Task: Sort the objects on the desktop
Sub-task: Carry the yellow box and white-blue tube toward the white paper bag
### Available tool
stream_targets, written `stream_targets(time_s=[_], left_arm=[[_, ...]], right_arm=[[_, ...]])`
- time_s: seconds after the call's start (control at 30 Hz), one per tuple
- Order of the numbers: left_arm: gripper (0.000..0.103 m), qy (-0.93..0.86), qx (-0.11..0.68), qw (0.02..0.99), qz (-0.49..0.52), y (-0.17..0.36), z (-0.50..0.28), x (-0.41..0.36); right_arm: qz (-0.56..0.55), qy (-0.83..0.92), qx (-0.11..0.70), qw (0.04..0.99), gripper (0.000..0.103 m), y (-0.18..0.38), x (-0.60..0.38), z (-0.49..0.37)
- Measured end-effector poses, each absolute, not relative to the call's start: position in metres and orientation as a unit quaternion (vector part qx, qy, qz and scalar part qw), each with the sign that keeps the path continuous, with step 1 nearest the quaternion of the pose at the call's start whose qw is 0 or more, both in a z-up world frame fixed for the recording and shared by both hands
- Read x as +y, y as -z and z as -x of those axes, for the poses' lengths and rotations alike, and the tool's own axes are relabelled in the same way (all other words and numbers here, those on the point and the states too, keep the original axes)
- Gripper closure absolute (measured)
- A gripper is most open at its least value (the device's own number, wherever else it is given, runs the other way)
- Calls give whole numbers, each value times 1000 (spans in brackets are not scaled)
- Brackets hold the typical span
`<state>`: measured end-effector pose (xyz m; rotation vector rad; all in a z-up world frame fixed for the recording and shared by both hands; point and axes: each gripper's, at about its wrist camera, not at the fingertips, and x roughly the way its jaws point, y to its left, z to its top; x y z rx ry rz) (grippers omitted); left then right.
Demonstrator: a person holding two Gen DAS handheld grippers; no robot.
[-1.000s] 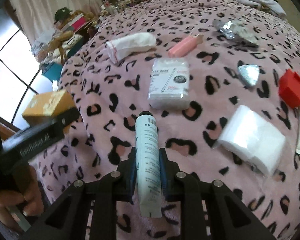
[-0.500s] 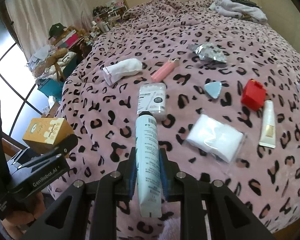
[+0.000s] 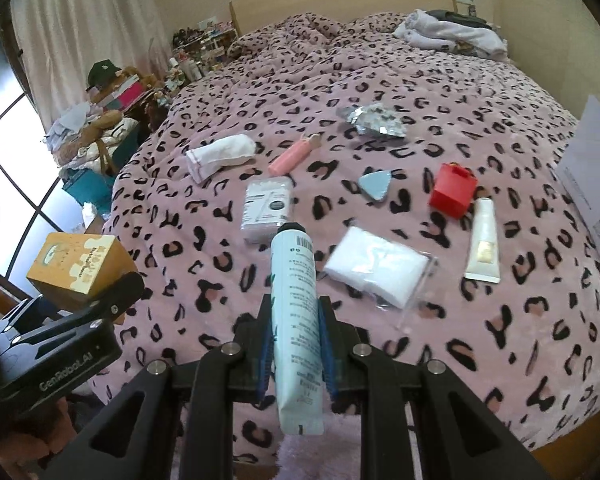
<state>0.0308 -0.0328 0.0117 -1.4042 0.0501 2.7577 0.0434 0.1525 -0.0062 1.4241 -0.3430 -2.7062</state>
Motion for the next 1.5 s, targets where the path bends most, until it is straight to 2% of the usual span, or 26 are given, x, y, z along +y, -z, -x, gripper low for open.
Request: stream_targets(time_s=[0.83,1.5], left_arm=[[16,-898,41,83,429,-41,-32,56],[16,-892,75,155,418,-44,-10,173]], right_arm=[[-433,892,-121,-38,83,-17,231,-75],[-419,887,-167,-103,83,-10,329,-88]])
